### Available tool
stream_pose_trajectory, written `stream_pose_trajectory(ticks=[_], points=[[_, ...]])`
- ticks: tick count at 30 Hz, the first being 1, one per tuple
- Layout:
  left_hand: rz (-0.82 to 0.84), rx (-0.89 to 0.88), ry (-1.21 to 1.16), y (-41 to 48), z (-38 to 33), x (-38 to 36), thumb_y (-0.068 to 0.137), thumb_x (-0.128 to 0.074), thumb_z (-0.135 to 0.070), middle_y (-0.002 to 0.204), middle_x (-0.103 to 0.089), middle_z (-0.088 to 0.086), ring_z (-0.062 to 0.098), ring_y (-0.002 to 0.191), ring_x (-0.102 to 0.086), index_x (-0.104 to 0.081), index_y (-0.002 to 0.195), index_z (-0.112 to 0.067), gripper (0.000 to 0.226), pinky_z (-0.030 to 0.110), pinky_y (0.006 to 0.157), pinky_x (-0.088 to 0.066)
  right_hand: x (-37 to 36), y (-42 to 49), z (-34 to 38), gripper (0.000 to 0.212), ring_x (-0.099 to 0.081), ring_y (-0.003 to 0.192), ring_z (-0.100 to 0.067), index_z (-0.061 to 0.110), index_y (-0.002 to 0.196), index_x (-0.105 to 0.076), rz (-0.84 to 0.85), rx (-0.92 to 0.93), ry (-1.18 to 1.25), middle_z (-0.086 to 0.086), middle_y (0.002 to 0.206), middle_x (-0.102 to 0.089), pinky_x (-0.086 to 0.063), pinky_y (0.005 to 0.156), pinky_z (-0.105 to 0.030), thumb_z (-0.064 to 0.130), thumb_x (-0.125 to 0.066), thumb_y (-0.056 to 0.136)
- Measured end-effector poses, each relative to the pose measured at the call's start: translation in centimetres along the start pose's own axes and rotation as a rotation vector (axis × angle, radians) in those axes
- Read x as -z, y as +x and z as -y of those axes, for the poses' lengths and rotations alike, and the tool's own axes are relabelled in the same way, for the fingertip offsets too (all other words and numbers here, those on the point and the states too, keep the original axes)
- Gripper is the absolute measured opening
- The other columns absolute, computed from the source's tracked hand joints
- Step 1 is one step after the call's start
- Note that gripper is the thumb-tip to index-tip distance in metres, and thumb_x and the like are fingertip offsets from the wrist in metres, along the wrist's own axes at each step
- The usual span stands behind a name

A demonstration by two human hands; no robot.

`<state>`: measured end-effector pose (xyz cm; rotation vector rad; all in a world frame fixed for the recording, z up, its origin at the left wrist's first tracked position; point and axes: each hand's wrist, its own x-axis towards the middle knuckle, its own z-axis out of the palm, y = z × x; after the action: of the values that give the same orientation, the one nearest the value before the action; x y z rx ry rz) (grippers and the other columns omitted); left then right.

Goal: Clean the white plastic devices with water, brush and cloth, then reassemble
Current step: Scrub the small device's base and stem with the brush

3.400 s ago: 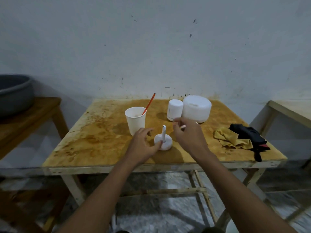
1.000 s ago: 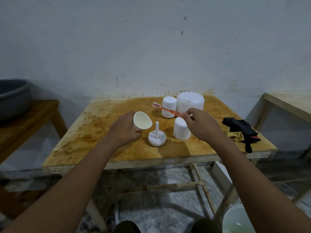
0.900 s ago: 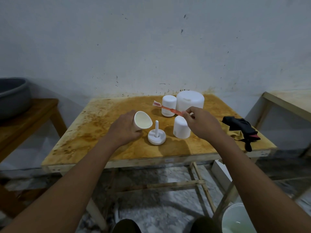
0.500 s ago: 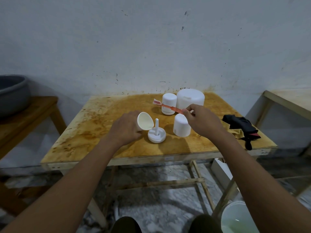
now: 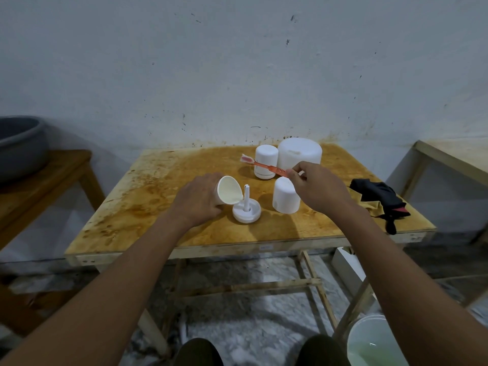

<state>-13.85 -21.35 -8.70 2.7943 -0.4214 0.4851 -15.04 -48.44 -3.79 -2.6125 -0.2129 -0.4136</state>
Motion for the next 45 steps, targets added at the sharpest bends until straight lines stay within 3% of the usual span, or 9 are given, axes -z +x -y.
stream_pose_trajectory(ticks=[11,15,18,24,26,29,32,40,45], points=[[-0.017,0.06,-0.115,-0.1,-0.4,0.1,0.071,-0.083,-0.028,0.126,-0.058,-0.001,0.022,0.111,-0.055,-0.048,0.134,-0.023,0.072,0.04,0.082,-0.052,0.3,-0.3,0.1,0.034,-0.06,0.076,-0.017,0.019,0.113,-0.062,0.017,-0.02,0.003,0.004,0.088,-0.062,-0.045,0.059,-0.03,0.044,-0.042,0.101],[-0.078,0.195,-0.341,0.0,-0.3,-0.1,0.074,-0.082,-0.032,0.119,-0.058,-0.003,0.019,0.105,-0.055,-0.049,0.13,-0.024,0.065,0.038,0.079,-0.052,0.0,-0.6,-0.1,0.031,-0.059,0.072,-0.016,0.016,0.109,-0.063,0.065,-0.069,0.115,-0.002,0.09,-0.067,-0.049,0.061,-0.034,0.04,-0.045,0.101],[-0.139,0.308,-0.503,0.1,-0.5,-0.4,0.078,-0.082,-0.03,0.119,-0.052,-0.006,0.014,0.106,-0.049,-0.046,0.134,-0.02,0.067,0.03,0.077,-0.045,-0.4,-1.2,-0.2,0.025,-0.055,0.066,-0.012,0.016,0.099,-0.06,0.1,-0.095,0.175,0.003,0.077,-0.06,-0.04,0.053,-0.028,0.037,-0.047,0.101],[-0.279,0.541,-0.676,1.0,-0.8,-1.7,0.076,-0.084,-0.026,0.137,-0.052,0.005,0.024,0.123,-0.05,-0.044,0.138,-0.016,0.075,0.038,0.092,-0.049,-1.3,-3.0,-0.3,0.029,-0.059,0.056,-0.012,0.014,0.079,-0.058,0.205,-0.173,0.213,-0.003,0.074,-0.07,-0.045,0.054,-0.026,0.031,-0.049,0.101],[-0.33,0.612,-0.714,1.4,-1.0,-2.3,0.076,-0.084,-0.027,0.14,-0.051,0.006,0.025,0.126,-0.048,-0.042,0.14,-0.015,0.078,0.04,0.097,-0.048,-1.7,-3.6,-0.3,0.029,-0.061,0.056,-0.011,0.014,0.081,-0.058,0.237,-0.194,0.221,-0.004,0.076,-0.071,-0.045,0.049,-0.024,0.031,-0.048,0.102],[-0.403,0.673,-0.772,1.8,-1.3,-2.8,0.077,-0.083,-0.025,0.14,-0.05,0.006,0.025,0.126,-0.048,-0.042,0.139,-0.014,0.076,0.035,0.094,-0.046,-2.2,-4.2,-0.6,0.025,-0.063,0.071,-0.013,0.016,0.086,-0.055,0.228,-0.191,0.169,-0.002,0.081,-0.068,-0.051,0.059,-0.03,0.034,-0.048,0.101],[-0.434,0.683,-0.792,2.0,-1.4,-3.2,0.077,-0.083,-0.025,0.14,-0.051,0.007,0.025,0.126,-0.049,-0.043,0.139,-0.014,0.074,0.031,0.09,-0.044,-2.4,-4.8,-1.0,0.022,-0.056,0.071,-0.01,0.017,0.091,-0.053,0.198,-0.176,0.131,0.001,0.081,-0.061,-0.039,0.053,-0.026,0.036,-0.049,0.1],[-0.357,0.697,-0.801,1.0,-1.0,-3.3,0.073,-0.086,-0.033,0.147,-0.042,0.006,0.024,0.132,-0.043,-0.029,0.148,-0.017,0.096,0.037,0.099,-0.045,-2.0,-5.6,-1.0,0.021,-0.06,0.074,-0.011,0.024,0.109,-0.058,0.152,-0.067,0.021,0.008,0.079,-0.06,-0.049,0.061,-0.03,0.041,-0.049,0.1],[-0.421,0.729,-0.529,-1.5,-1.8,-3.0,0.077,-0.078,-0.046,0.139,-0.04,0.007,0.027,0.132,-0.033,-0.036,0.134,-0.015,0.077,0.041,0.1,-0.042,-1.6,-5.7,-0.6,0.033,-0.062,0.085,-0.019,0.022,0.127,-0.06,0.122,0.006,-0.053,-0.002,0.097,-0.069,-0.048,0.066,-0.032,0.036,-0.044,0.102]])
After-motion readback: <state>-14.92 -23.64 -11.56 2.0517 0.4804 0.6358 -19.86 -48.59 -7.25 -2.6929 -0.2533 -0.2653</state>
